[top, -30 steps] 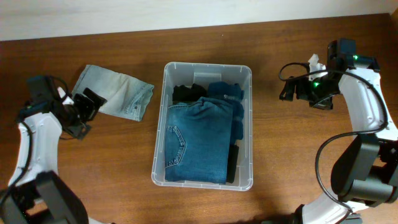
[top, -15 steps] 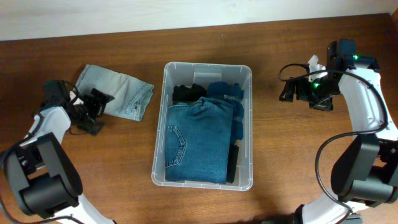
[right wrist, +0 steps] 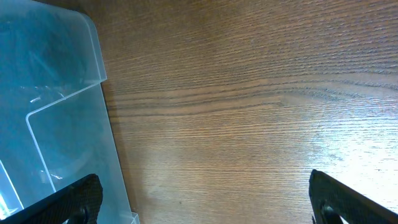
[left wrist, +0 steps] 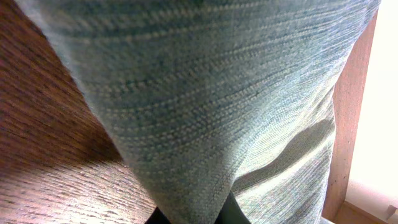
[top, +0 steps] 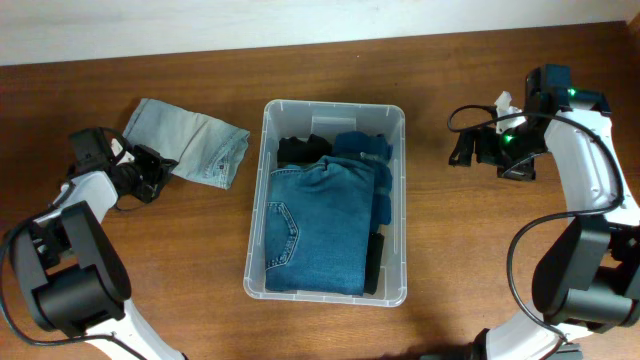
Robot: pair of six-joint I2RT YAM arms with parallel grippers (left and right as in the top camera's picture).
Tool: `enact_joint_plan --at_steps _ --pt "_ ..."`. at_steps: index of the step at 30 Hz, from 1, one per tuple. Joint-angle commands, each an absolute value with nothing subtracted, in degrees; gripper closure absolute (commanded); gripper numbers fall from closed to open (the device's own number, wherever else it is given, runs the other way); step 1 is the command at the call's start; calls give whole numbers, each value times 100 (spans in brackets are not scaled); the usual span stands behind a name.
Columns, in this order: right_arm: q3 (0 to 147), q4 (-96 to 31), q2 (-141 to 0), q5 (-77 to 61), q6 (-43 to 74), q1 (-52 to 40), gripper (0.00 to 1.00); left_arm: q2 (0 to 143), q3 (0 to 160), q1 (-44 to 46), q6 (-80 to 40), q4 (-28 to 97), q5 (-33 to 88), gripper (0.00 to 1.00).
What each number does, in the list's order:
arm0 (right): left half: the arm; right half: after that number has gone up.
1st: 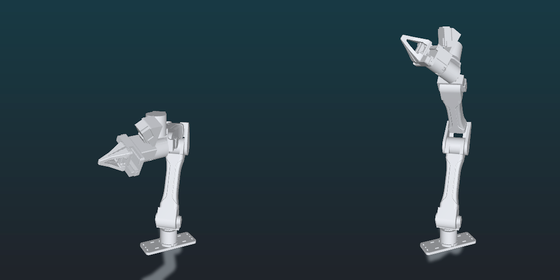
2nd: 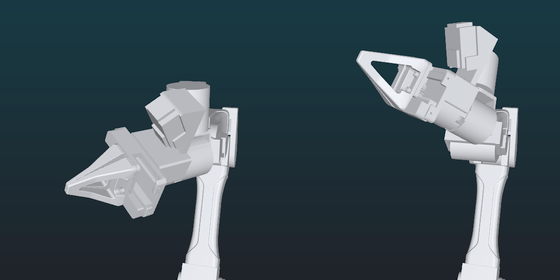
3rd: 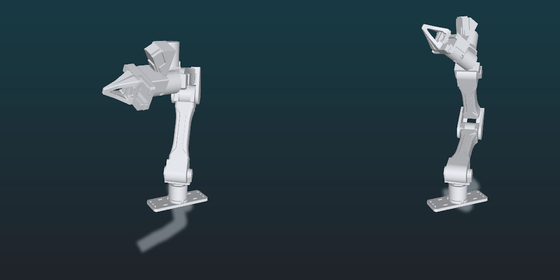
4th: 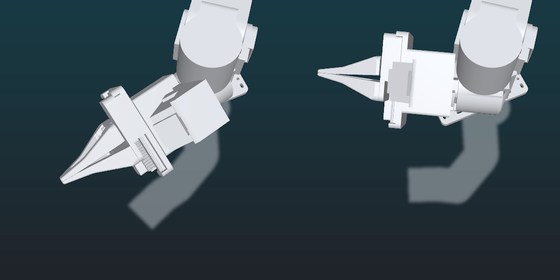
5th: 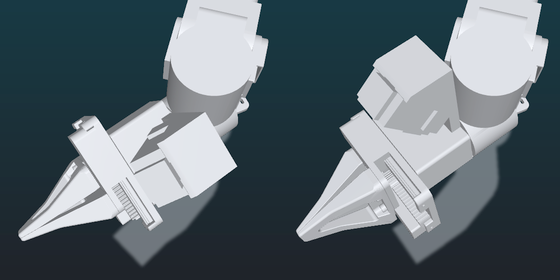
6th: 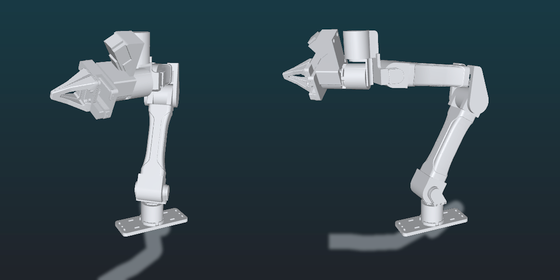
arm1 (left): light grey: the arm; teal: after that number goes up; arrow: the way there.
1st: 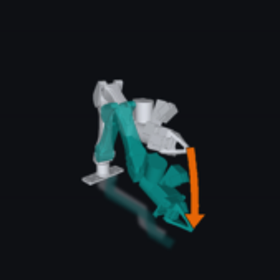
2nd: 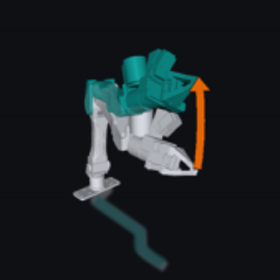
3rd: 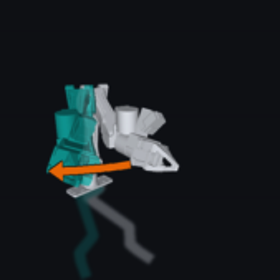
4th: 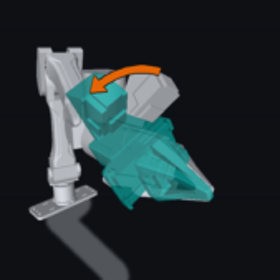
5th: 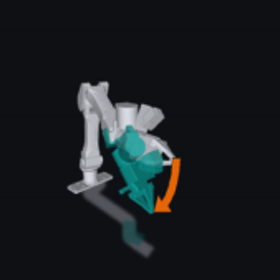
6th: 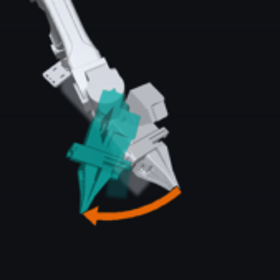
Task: Pack container
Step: 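Grasp the light-blue jeans with the left gripper, then place the light-blue jeans on top in the container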
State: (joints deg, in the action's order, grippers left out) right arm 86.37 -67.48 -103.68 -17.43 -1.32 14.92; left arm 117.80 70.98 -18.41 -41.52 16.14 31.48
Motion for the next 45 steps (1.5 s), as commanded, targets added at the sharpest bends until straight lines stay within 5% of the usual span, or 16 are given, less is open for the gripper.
enact_joint_plan --at_steps 1,14,21,30,45 --pt "8733 -6755 -10335 -1730 -119 1459 2 11515 7039 -1815 -3892 1603 3177 100" --pt "8820 -6796 -10311 -1734 -97 1481 2 7935 7043 -1555 -2571 2434 3181 100" --pt "8825 -6726 -10304 -1730 104 1594 2 6611 7043 -386 -2359 2840 3505 100" --pt "8897 -6864 -10127 -1778 244 2178 2 7242 7074 1664 16 3214 3872 100" --pt "8895 -6884 -10130 -1776 242 2178 2 9539 7102 2515 263 2532 4864 100"
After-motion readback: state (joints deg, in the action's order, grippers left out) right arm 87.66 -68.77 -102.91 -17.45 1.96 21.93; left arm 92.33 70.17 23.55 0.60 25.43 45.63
